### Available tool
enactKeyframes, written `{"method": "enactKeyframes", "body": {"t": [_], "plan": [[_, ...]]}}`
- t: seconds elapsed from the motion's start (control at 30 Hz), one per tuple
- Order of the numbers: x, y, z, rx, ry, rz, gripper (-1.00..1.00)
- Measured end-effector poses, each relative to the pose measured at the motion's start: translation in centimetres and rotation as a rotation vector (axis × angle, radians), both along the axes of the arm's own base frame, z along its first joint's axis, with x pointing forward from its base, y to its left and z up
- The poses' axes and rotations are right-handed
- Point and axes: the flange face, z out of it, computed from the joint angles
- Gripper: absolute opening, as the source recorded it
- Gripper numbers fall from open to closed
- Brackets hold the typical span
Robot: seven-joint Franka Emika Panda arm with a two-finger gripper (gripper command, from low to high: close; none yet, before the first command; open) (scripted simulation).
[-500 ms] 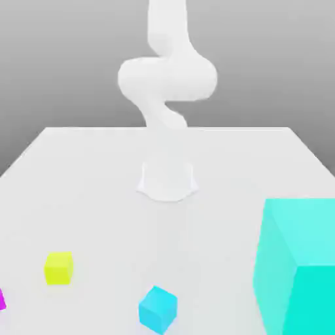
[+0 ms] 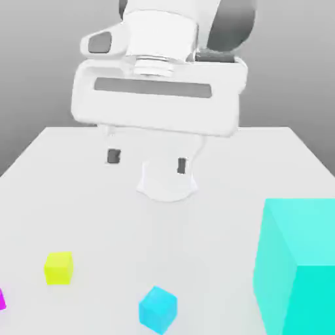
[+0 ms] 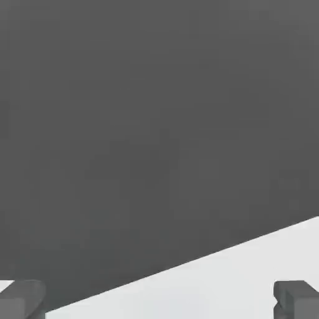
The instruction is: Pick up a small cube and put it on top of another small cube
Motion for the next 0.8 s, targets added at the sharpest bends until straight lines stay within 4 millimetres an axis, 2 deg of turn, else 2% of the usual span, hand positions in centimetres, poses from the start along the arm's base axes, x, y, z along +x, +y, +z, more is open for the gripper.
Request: {"method": "enactKeyframes", "body": {"t": [0.13, 0.3, 0.5, 0.53, 0.73, 0.8], "plan": [[-0.2, -0.5, -7.7, 0.042, 0.105, -0.08, 0.0], [-2.1, -0.2, -16.8, 0.107, 0.233, -0.173, 0.0], [-2.9, 0.1, -24.8, 0.131, 0.273, -0.204, 0.0], [-3.0, 0.1, -25.6, 0.13, 0.273, -0.203, -1.0], [-3.0, 0.1, -26.0, 0.13, 0.272, -0.203, -1.0], [-2.9, 0.1, -24.8, 0.131, 0.272, -0.204, -1.0]]}}
